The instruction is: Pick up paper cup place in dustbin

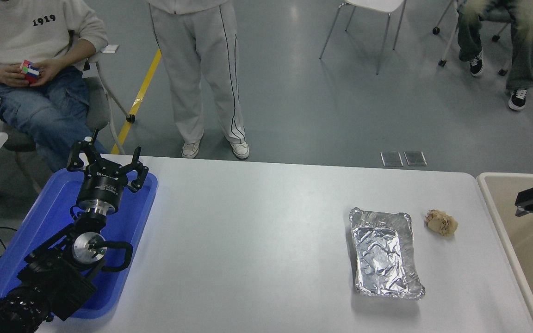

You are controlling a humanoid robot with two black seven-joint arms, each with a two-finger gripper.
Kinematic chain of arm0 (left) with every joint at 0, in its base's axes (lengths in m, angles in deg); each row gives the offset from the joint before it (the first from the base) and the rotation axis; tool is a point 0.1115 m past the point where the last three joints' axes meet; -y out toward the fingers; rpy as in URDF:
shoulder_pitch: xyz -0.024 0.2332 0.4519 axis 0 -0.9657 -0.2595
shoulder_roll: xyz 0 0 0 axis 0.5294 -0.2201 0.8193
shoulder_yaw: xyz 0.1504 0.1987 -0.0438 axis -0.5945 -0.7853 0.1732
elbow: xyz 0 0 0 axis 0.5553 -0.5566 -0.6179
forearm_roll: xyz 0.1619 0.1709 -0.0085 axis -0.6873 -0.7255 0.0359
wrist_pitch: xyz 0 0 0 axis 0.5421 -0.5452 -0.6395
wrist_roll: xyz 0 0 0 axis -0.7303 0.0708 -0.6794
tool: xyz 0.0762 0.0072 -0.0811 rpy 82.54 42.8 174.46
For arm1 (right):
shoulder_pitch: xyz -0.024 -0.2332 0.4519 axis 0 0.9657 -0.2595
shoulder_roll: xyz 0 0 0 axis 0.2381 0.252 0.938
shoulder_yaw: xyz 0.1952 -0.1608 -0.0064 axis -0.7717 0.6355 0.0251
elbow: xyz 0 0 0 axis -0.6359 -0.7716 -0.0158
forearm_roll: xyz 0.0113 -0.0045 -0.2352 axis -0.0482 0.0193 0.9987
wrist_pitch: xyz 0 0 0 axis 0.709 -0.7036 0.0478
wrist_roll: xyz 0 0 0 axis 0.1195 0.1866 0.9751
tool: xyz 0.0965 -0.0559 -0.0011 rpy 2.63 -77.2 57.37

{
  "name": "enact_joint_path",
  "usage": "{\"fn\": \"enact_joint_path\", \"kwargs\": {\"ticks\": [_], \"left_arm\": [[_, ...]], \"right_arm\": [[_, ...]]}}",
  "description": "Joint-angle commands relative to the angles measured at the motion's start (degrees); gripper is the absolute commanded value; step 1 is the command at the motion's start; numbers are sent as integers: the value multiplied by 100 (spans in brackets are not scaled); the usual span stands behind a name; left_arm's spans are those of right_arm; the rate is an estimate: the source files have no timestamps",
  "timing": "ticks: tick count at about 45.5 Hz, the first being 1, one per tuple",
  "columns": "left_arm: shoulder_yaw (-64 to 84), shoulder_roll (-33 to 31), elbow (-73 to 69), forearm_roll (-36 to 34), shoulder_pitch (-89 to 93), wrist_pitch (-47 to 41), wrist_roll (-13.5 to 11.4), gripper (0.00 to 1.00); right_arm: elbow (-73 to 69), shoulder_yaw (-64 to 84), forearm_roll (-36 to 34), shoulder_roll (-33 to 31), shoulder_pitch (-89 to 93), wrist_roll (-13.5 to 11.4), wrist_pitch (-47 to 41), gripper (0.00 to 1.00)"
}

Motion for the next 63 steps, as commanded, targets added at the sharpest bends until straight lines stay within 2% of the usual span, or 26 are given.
{"fn": "enact_joint_path", "kwargs": {"ticks": [1,6,20,44,63], "left_arm": [[0,0,0,0,0,0,0,100],[0,0,0,0,0,0,0,100],[0,0,0,0,0,0,0,100],[-9,0,0,0,9,0,0,100],[0,0,0,0,0,0,0,100]], "right_arm": [[-175,442,270,668,-860,-4,-1141,100],[-412,768,402,1283,-1326,-4,-1238,100],[-747,680,385,1635,-2152,31,-1238,100],[-756,-163,437,1820,-2838,23,-1238,100],[-738,-67,429,1847,-2830,23,-1238,100]]}}
